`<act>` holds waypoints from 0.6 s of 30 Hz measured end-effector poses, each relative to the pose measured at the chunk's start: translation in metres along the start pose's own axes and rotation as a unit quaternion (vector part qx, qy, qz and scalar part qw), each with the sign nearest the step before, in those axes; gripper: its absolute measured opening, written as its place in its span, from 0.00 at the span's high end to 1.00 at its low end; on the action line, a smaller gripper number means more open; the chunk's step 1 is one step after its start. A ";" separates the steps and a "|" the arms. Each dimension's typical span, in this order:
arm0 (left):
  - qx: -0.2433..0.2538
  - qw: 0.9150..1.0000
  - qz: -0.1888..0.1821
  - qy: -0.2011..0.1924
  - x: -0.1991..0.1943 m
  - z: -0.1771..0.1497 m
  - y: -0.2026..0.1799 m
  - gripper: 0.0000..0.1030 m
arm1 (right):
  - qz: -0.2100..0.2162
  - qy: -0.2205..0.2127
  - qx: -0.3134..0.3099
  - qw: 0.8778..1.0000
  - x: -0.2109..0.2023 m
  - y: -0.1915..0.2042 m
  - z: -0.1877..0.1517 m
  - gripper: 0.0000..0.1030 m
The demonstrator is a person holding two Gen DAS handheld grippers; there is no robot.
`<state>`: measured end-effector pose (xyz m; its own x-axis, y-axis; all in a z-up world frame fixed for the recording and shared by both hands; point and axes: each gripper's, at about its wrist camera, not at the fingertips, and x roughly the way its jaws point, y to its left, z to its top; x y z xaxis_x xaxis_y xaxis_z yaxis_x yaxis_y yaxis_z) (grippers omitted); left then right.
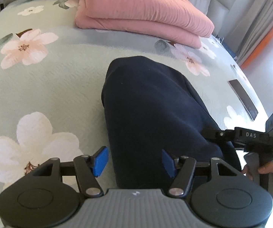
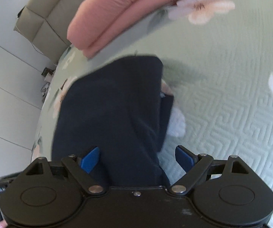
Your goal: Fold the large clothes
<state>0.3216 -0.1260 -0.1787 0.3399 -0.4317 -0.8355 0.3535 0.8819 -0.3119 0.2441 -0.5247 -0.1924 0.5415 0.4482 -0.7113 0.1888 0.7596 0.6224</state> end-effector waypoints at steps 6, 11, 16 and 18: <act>-0.049 0.998 -0.043 0.023 0.027 0.012 0.014 0.26 | 0.103 0.039 0.051 0.993 0.019 -0.032 -0.015 0.00; -0.079 0.994 -0.069 0.033 0.032 0.016 0.023 0.25 | 0.142 0.057 0.085 0.985 0.015 -0.052 -0.012 0.00; -0.055 0.994 -0.089 0.037 0.025 0.007 0.017 0.22 | 0.140 0.058 0.036 0.988 0.003 -0.031 -0.009 0.00; -0.052 0.992 -0.103 0.042 0.020 -0.003 0.015 0.20 | 0.112 0.068 -0.006 0.991 0.007 -0.020 -0.014 0.00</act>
<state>0.3312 -0.1206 -0.2019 0.1943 -0.5918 -0.7823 0.3145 0.7930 -0.5218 0.2326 -0.5300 -0.2151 0.4534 0.6653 -0.5931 0.0650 0.6390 0.7665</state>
